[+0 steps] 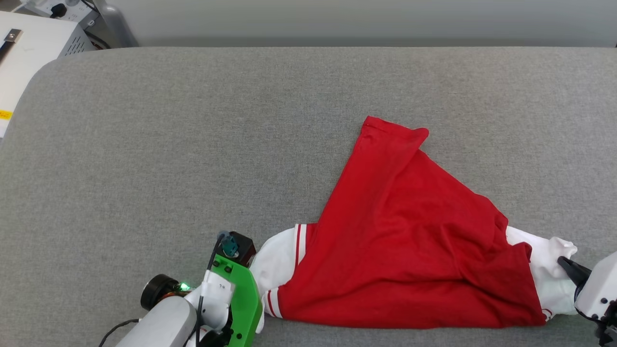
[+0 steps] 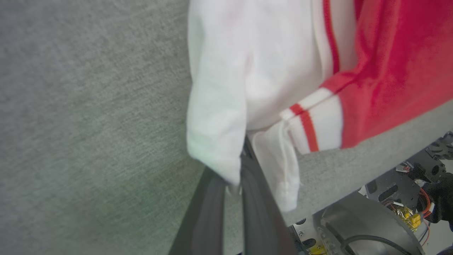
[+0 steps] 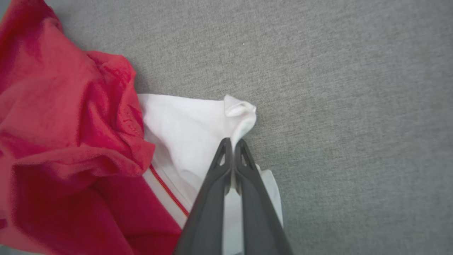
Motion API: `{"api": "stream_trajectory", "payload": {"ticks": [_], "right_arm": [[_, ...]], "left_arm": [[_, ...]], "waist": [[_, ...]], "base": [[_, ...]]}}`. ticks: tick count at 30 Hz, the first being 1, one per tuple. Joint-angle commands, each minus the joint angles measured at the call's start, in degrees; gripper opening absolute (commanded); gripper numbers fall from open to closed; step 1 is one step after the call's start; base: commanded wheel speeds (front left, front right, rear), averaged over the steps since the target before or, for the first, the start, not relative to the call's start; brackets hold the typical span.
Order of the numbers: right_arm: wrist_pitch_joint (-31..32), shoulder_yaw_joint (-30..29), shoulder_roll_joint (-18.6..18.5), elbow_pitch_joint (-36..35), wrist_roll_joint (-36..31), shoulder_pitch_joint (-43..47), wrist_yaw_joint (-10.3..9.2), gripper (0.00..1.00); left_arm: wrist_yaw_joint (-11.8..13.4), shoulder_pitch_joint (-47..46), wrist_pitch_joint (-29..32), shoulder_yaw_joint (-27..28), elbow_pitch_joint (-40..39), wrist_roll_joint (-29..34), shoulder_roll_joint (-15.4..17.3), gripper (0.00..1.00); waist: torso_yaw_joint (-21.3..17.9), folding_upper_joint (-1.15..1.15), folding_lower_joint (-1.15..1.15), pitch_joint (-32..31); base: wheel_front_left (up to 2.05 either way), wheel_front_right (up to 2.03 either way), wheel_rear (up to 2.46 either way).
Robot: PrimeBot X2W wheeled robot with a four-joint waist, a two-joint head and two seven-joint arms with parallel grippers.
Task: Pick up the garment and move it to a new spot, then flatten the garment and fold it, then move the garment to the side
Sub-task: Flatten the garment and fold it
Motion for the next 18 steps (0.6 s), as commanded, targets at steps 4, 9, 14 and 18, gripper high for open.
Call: {"api": "stream_trajectory", "payload": {"ticks": [4,9,14,18], "right_arm": [[-0.9,-0.4,0.1,-0.9,-0.3,1.2,-0.03,0.00],[-3.8,-1.6,0.1,-2.9,-1.6,3.0,-0.03,0.00],[-5.9,-2.9,-0.1,-5.5,-2.7,3.8,-0.03,0.00],[-6.4,-3.3,-0.4,-7.2,-3.2,3.2,-0.03,0.00]], "left_arm": [[1.3,1.5,-6.2,1.3,2.3,-0.5,-2.6,0.00],[5.0,3.8,-13.6,6.6,-3.2,-1.3,-1.6,0.00],[7.6,5.3,-18.1,10.9,-9.7,-1.7,-0.2,0.00],[8.7,4.8,-20.0,13.5,-12.7,-2.2,0.4,0.00]], "waist": [[0.4,0.00,0.00,-1.5],[1.1,0.00,0.00,-4.4],[1.6,0.00,0.00,-6.7],[1.7,0.00,0.00,-7.8]], "base": [[0.00,0.00,0.00],[0.00,0.00,0.00],[0.00,0.00,0.00],[0.00,0.00,0.00]]}}
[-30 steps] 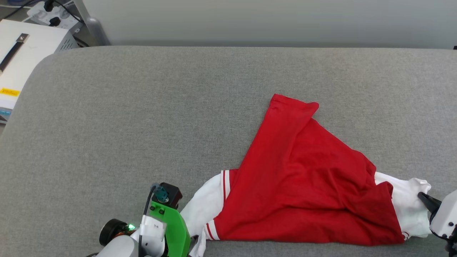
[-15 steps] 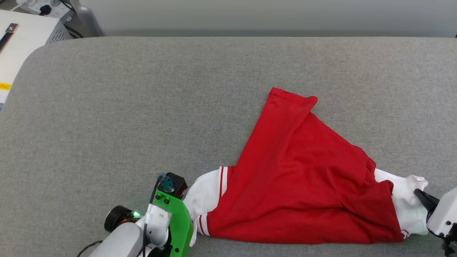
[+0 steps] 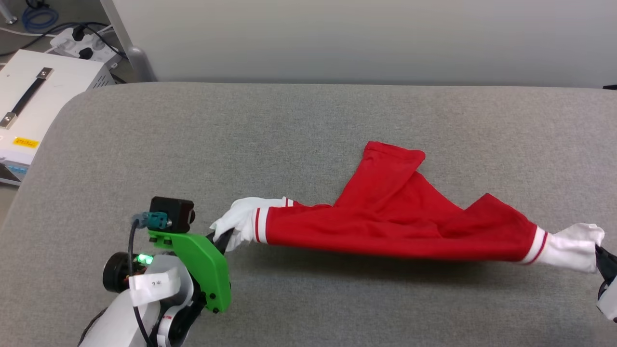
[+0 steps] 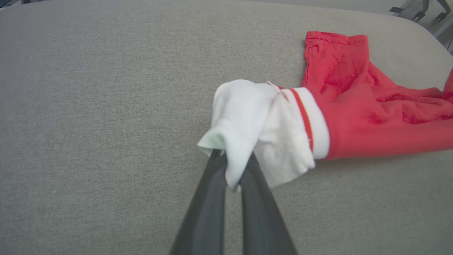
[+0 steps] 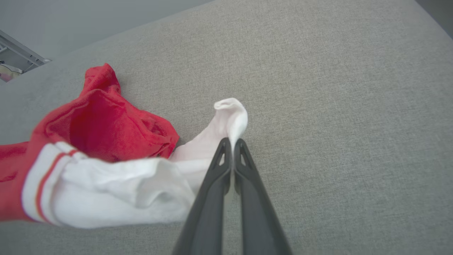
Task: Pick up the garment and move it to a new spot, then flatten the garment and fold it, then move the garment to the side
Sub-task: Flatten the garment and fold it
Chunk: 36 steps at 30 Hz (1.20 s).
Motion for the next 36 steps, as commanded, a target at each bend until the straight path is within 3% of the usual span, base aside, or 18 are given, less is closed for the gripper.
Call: {"api": "stream_trajectory", "payload": {"ticks": [1,9,16,24,36], "right_arm": [[-0.3,-0.2,-0.5,-0.8,-0.2,-0.7,-0.03,0.00],[-0.5,2.1,-3.0,-4.0,-0.9,-8.5,-0.03,0.00],[-0.9,4.9,-4.8,-0.6,-2.8,-23.0,-0.03,0.00],[-3.7,10.9,-6.9,12.9,-4.4,-47.2,-0.03,0.00],[-18.3,16.2,-6.3,34.3,-8.2,-78.4,-0.03,0.00]], "left_arm": [[0.6,-0.4,-0.5,1.0,-0.6,-0.8,0.5,0.00],[1.1,-9.5,-0.6,3.8,-1.6,-0.2,1.2,0.00],[-0.4,-25.8,1.2,4.5,6.6,-0.2,-0.8,0.00],[-1.5,-47.3,-0.6,5.3,23.9,2.8,-2.0,0.00],[-2.3,-72.2,-16.2,6.1,39.0,8.6,-2.8,0.00]], "waist": [[0.2,0.00,0.00,-0.9],[-0.3,0.00,0.00,-1.8],[-0.7,0.00,0.00,-0.1],[-2.7,0.00,0.00,7.0],[-5.8,0.00,0.00,20.6]], "base": [[0.00,0.00,0.00],[0.00,0.00,0.00],[0.00,0.00,0.00],[0.00,0.00,0.00],[0.00,0.00,0.00]]}}
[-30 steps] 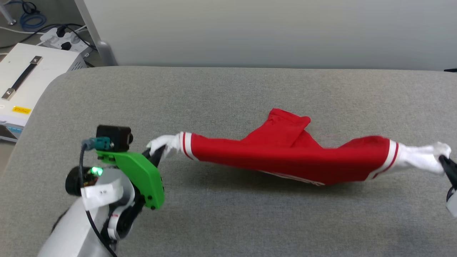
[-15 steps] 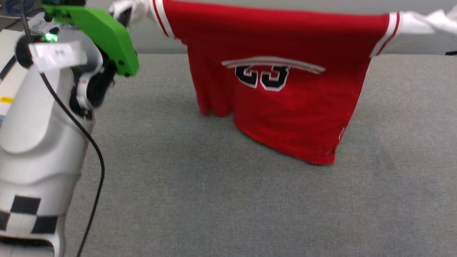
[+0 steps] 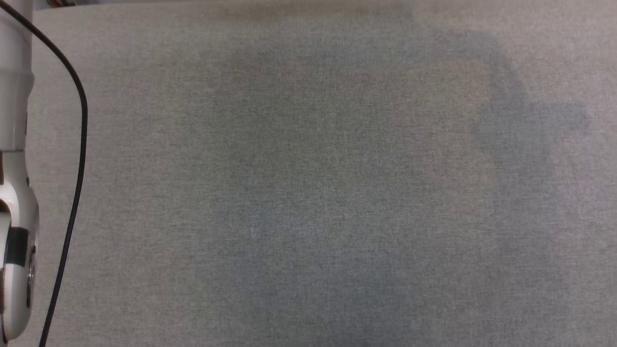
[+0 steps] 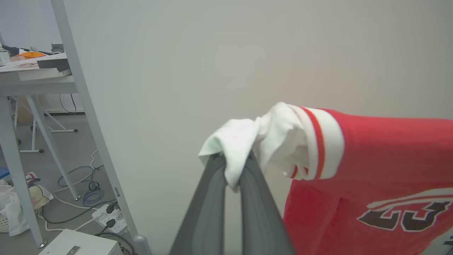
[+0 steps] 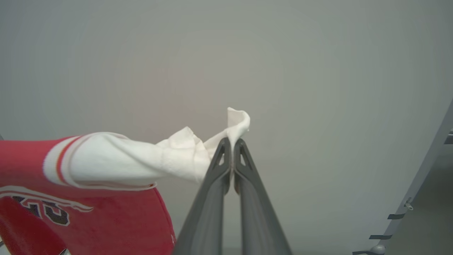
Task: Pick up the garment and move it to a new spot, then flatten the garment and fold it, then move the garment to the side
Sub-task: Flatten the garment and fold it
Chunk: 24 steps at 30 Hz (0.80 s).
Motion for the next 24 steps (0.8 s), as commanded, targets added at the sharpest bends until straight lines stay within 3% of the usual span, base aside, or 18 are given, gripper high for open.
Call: {"api": "stream_trajectory", "payload": {"ticks": [1,6,14,19,24], "right_arm": [[-1.7,0.6,0.3,2.5,-0.3,-1.8,-0.05,0.00],[-5.3,3.7,2.5,11.6,1.3,-5.0,-0.05,0.00],[-6.9,9.0,4.2,21.7,7.1,-0.8,-0.05,0.00],[-6.5,11.6,4.0,23.3,13.2,6.3,-0.05,0.00],[-7.3,13.7,2.3,20.3,19.7,16.1,-0.05,0.00]], "left_arm": [[-0.3,-1.2,-2.1,0.6,2.0,0.1,-0.3,0.00],[-1.6,-1.8,-7.7,2.0,9.3,-1.8,-2.3,0.00],[-4.7,3.9,-8.7,3.9,21.9,-6.6,-5.6,0.00],[-6.5,9.4,-7.2,5.2,27.9,-9.5,-7.0,0.00],[-9.1,15.6,-8.4,6.1,29.9,-11.6,-7.8,0.00]], "waist": [[-2.2,0.00,-0.01,6.7],[-2.6,0.00,-0.01,10.1],[-2.3,0.00,-0.01,11.8],[-1.7,0.00,-0.01,10.1],[-0.5,0.00,-0.01,6.0]], "base": [[0.00,0.00,0.00],[0.00,0.00,0.00],[0.00,0.00,0.00],[0.00,0.00,0.00],[0.00,0.00,0.00]]}}
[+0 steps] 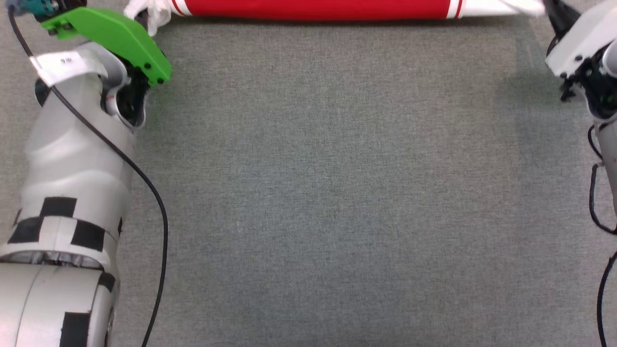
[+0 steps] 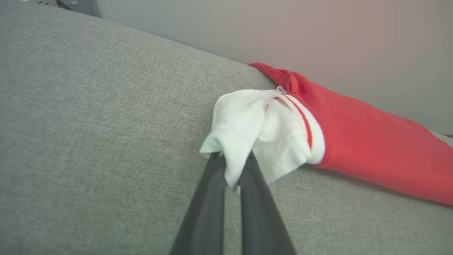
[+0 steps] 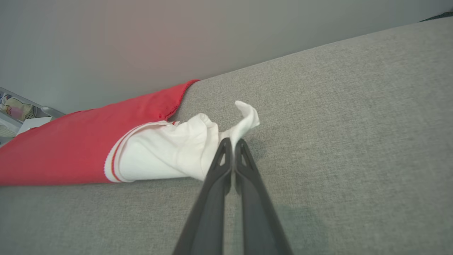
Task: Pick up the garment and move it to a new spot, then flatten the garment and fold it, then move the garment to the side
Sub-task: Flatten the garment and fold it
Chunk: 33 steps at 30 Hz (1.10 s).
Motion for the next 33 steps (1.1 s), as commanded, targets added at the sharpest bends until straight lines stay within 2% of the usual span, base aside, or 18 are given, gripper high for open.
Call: {"api": "stream_trajectory", "payload": {"ticks": [1,8,14,17,20,24,28,33], "right_arm": [[-0.5,0.3,-1.0,-1.4,1.9,2.8,-0.04,0.00],[-2.7,2.3,-4.6,-10.6,7.0,16.7,-0.04,0.00],[-4.0,1.2,-6.5,-18.8,7.0,29.0,-0.04,0.00],[-4.0,-0.8,-6.5,-22.5,6.2,35.4,-0.04,0.00],[-3.1,-4.0,-5.7,-26.7,4.9,42.6,-0.04,0.00],[-0.9,-10.0,-4.2,-32.4,1.8,51.8,-0.04,0.00],[3.3,-16.1,-1.1,-39.6,-2.7,60.4,-0.04,0.00],[10.7,-22.9,5.0,-48.7,-8.8,70.8,-0.04,0.00]], "left_arm": [[-0.6,2.2,-0.9,0.1,0.1,-0.5,-0.1,0.00],[-2.5,11.6,-5.0,-1.2,-3.4,-0.9,0.4,0.00],[-2.8,23.2,-6.9,-2.2,-9.8,-1.5,1.2,0.00],[-2.1,30.2,-7.8,-1.6,-14.0,-2.5,1.3,0.00],[-0.5,38.0,-7.7,-0.9,-20.5,-3.5,1.8,0.00],[3.7,48.7,-5.0,-0.7,-32.7,-3.9,3.2,0.00],[9.9,60.1,-0.8,0.2,-48.3,-4.1,5.5,0.00],[17.9,74.1,4.8,0.7,-66.2,-3.8,7.8,0.00]], "waist": [[1.4,0.00,-0.01,-3.7],[2.5,0.00,-0.01,-11.7],[2.8,0.00,-0.01,-17.3],[2.9,0.00,-0.01,-19.5],[3.1,0.00,-0.01,-21.6],[3.7,0.00,-0.01,-23.2],[3.8,0.00,-0.01,-24.3],[4.3,0.00,-0.01,-25.5]], "base": [[0.00,0.00,0.00],[0.00,0.00,0.00],[0.00,0.00,0.00],[0.00,0.00,0.00],[0.00,0.00,0.00],[0.00,0.00,0.00],[0.00,0.00,0.00],[0.00,0.00,0.00]]}}
